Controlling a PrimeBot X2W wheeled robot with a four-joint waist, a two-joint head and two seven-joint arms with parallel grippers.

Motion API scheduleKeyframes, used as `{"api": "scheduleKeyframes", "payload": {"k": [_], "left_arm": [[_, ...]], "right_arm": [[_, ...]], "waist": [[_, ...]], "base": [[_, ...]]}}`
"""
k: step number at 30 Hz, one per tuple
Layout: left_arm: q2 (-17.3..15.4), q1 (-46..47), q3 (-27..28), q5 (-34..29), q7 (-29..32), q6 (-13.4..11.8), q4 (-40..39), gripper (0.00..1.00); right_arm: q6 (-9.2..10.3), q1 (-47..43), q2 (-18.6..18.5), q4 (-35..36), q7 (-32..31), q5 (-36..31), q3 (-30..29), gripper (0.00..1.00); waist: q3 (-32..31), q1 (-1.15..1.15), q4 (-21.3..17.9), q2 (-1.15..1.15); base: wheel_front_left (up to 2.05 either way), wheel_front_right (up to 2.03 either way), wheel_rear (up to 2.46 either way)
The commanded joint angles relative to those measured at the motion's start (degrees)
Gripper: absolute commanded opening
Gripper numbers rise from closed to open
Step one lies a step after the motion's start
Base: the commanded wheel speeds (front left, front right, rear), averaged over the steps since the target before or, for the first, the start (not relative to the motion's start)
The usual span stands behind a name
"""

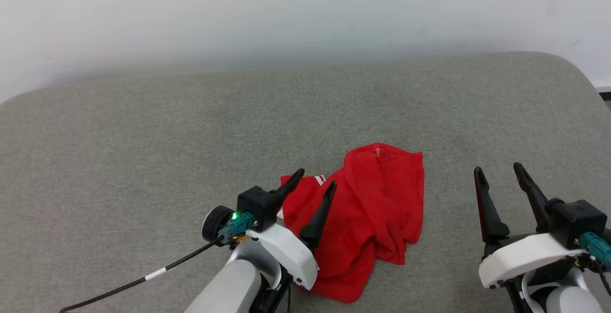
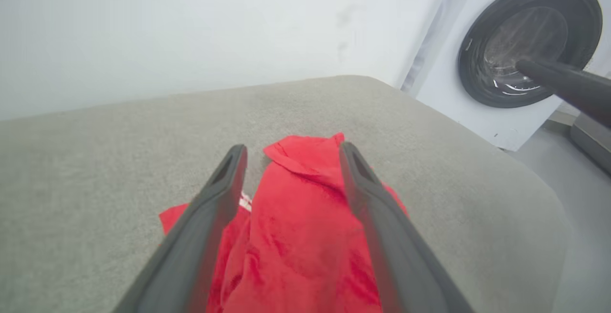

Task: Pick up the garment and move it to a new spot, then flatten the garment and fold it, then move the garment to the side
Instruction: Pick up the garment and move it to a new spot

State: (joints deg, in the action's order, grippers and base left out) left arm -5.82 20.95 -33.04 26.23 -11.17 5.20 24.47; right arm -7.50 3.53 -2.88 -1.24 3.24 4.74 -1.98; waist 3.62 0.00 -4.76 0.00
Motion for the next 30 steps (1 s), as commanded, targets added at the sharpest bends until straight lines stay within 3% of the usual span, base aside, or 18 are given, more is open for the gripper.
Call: {"api": "scheduleKeyframes", "payload": {"k": [1,10,15,21,30], "left_arm": [[-0.5,0.3,0.4,-0.5,-0.7,-0.8,-0.7,1.0],[-4.1,-3.1,7.9,-0.8,-3.2,-9.6,-4.9,1.0],[-7.1,-6.5,13.1,0.6,-3.6,-12.7,-7.0,1.0],[-9.6,-11.0,14.5,0.6,-3.6,-13.5,-8.9,1.0],[-10.3,-13.9,13.7,0.5,-2.9,-14.3,-10.5,1.0]], "right_arm": [[0.02,0.2,0.0,-0.2,0.0,-0.2,-0.1,1.0],[0.03,-1.4,0.0,0.3,-0.7,-0.9,-0.5,1.0],[0.03,-2.3,0.0,0.7,-1.1,-1.4,0.0,1.0],[0.03,-3.8,0.0,0.7,-1.6,-0.7,0.0,1.0],[0.02,-5.1,0.0,1.0,-2.1,-0.2,0.0,1.0]], "waist": [[-1.0,0.0,0.9,0.0],[-3.9,0.0,3.0,0.0],[-4.5,0.0,3.4,0.0],[-5.5,0.0,3.0,0.0],[-6.1,0.0,2.7,0.0]], "base": [[0.0,0.0,0.0],[0.0,0.0,0.0],[0.0,0.0,0.0],[0.0,0.0,0.0],[0.0,0.0,0.0]]}}
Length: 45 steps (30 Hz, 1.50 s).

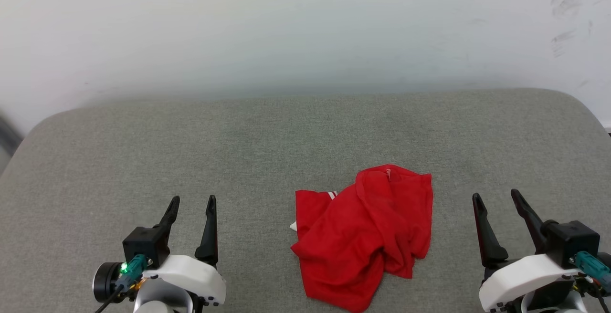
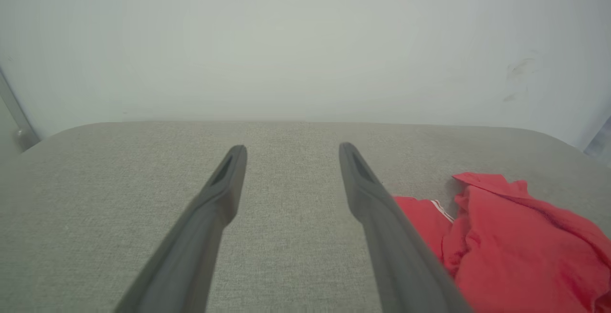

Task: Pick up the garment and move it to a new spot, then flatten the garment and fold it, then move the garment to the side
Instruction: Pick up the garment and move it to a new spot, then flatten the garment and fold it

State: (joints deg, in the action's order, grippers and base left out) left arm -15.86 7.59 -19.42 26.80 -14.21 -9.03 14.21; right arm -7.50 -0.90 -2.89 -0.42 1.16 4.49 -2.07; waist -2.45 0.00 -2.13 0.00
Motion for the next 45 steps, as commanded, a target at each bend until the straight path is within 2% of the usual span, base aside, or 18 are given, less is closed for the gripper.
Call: {"api": "scheduleKeyframes", "payload": {"k": [1,13,18,22,26,27,32,38,43,44,45], "left_arm": [[-0.3,-0.6,0.0,-0.1,0.1,-0.1,-0.4,1.0],[-0.9,-0.8,-0.4,-0.2,0.4,-1.0,-2.2,1.0],[-0.5,0.6,-0.7,-0.4,0.2,-0.9,-3.1,1.0],[-0.5,2.5,-1.1,-1.2,-0.1,-0.5,-4.4,1.0],[-0.1,4.1,-1.5,-1.9,-0.5,0.2,-5.2,1.0],[-0.1,4.1,-1.5,-1.9,-0.5,0.2,-5.2,1.0],[0.7,6.1,-1.4,-2.3,-0.7,0.6,-5.4,1.0],[1.5,8.0,-0.7,-2.6,-1.0,1.6,-4.7,1.0],[2.5,8.8,-0.5,-3.1,-1.1,2.5,-3.3,1.0],[2.6,8.8,-0.4,-3.1,-1.1,2.8,-3.2,1.0],[2.8,8.7,-0.4,-3.3,-1.1,2.9,-3.1,1.0]], "right_arm": [[0.02,-0.6,0.0,0.2,0.0,0.2,0.1,1.0],[0.03,0.3,0.0,-2.1,-2.1,2.2,-1.6,1.0],[0.02,3.9,0.0,-6.6,-9.1,4.3,-4.9,1.0],[0.02,9.2,-0.1,-11.3,-17.2,4.8,-6.8,1.0],[0.03,15.3,-1.4,-16.5,-27.4,5.9,-6.9,1.0],[0.03,15.3,-1.4,-16.5,-27.4,5.9,-6.9,1.0],[0.02,21.4,-3.0,-21.6,-36.9,7.9,-5.4,1.0],[0.03,26.2,-4.9,-26.9,-38.6,9.8,-2.2,1.0],[0.02,26.5,-5.0,-34.4,-40.6,13.1,-0.5,1.0],[0.02,26.3,-5.0,-35.5,-41.1,13.6,-0.1,0.49],[0.02,26.3,-5.1,-36.4,-41.2,14.2,0.3,0.11]], "waist": [[0.0,0.0,0.1,0.0],[0.7,0.0,0.5,0.0],[2.1,0.0,2.0,0.0],[4.8,0.0,3.9,0.0],[7.7,0.0,5.9,0.0],[7.7,0.0,5.9,0.0],[11.3,0.0,8.2,0.0],[14.6,0.0,9.5,0.0],[15.0,0.0,10.1,0.0],[14.9,0.0,10.1,0.0],[14.7,0.0,10.1,0.0]], "base": [[0.0,0.0,0.0],[0.0,0.0,0.0],[0.0,0.0,0.0],[0.0,0.0,0.0],[0.0,0.0,0.0],[0.0,0.0,0.0],[0.0,0.0,0.0],[0.0,0.0,0.0],[0.0,0.0,0.0],[0.0,0.0,0.0],[0.0,0.0,0.0]]}}
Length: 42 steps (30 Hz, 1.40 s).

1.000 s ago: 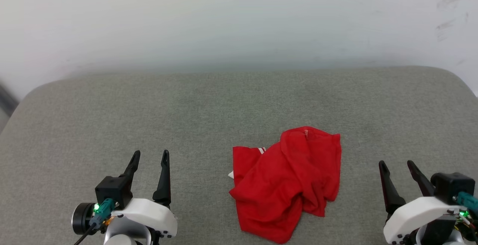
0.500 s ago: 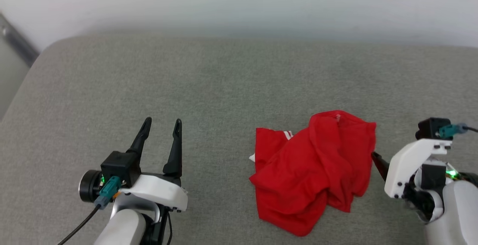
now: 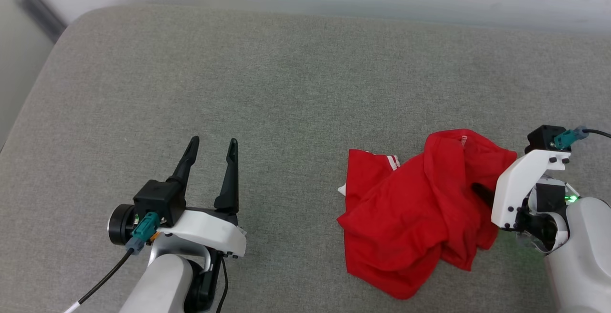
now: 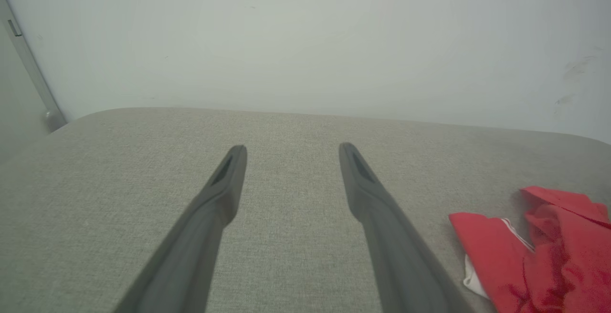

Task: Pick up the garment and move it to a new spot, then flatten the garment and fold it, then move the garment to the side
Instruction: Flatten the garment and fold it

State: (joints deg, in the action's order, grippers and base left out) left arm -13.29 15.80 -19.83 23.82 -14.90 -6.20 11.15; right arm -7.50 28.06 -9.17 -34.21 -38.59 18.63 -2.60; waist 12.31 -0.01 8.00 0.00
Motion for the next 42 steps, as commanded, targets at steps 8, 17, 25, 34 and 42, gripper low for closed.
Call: {"api": "scheduleKeyframes", "payload": {"k": [8,17,25,34,42], "left_arm": [[0.7,-1.2,1.2,-1.4,-0.4,0.2,1.3,1.0],[0.4,-4.6,3.6,-1.2,-0.3,0.0,1.9,1.0],[0.5,-7.8,3.3,-1.2,-0.2,-0.4,2.9,1.0],[0.1,-9.5,3.0,-0.4,1.0,-1.1,2.5,1.0],[-0.2,-10.1,2.7,0.0,1.6,-1.5,1.5,1.0]], "right_arm": [[0.02,0.1,-2.0,0.6,6.0,1.7,4.9,0.0],[0.03,-8.2,-3.9,17.0,8.6,-0.8,4.4,0.0],[0.03,-34.3,3.3,33.8,0.0,-4.4,-3.6,0.0],[0.02,-39.8,6.3,29.5,8.1,-0.1,-2.3,1.0],[0.02,-34.8,6.3,31.6,23.4,1.1,-4.1,1.0]], "waist": [[-2.1,0.01,-1.5,0.0],[-6.1,0.01,-6.6,0.0],[-11.0,0.01,-9.2,0.0],[-12.5,0.01,-10.1,0.0],[-12.7,0.01,-10.3,0.0]], "base": [[0.0,0.0,0.0],[0.0,0.0,0.0],[0.0,0.0,0.0],[0.0,0.0,0.0],[0.0,0.0,0.0]]}}
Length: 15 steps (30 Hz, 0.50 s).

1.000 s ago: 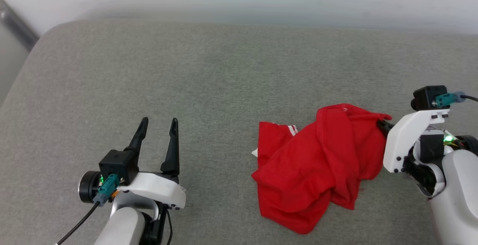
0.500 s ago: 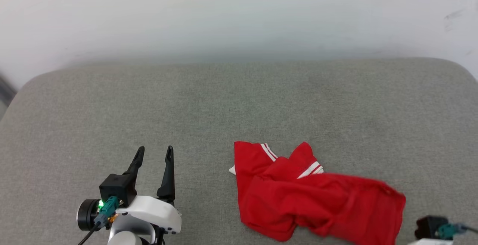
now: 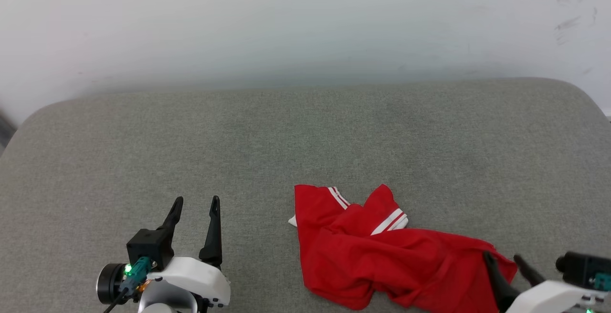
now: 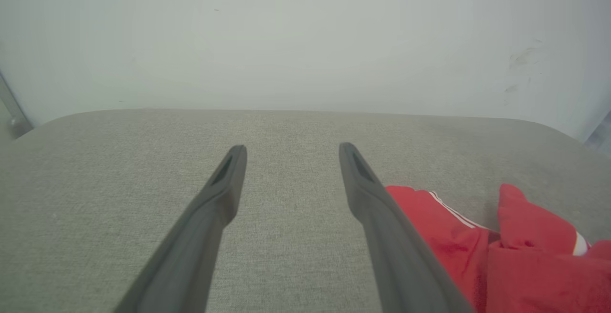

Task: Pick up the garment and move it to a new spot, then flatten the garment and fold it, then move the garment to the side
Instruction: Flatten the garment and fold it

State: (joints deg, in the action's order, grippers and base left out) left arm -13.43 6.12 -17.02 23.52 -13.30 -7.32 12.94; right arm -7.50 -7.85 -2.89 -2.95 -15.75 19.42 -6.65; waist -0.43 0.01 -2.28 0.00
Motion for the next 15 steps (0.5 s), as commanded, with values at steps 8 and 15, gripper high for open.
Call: {"api": "scheduleKeyframes", "payload": {"k": [8,15], "left_arm": [[-0.3,1.4,-0.5,0.0,0.3,-0.3,-1.6,1.0],[0.3,4.5,-2.0,-0.7,0.0,0.8,-1.8,1.0]], "right_arm": [[0.02,10.5,-3.7,-3.0,-8.5,-1.1,3.9,1.0],[0.02,20.8,-9.4,-6.1,-22.5,1.3,11.9,1.0]], "waist": [[2.6,-0.01,0.6,0.0],[6.8,-0.01,2.6,0.0]], "base": [[0.0,0.0,0.0],[0.0,0.0,0.0]]}}
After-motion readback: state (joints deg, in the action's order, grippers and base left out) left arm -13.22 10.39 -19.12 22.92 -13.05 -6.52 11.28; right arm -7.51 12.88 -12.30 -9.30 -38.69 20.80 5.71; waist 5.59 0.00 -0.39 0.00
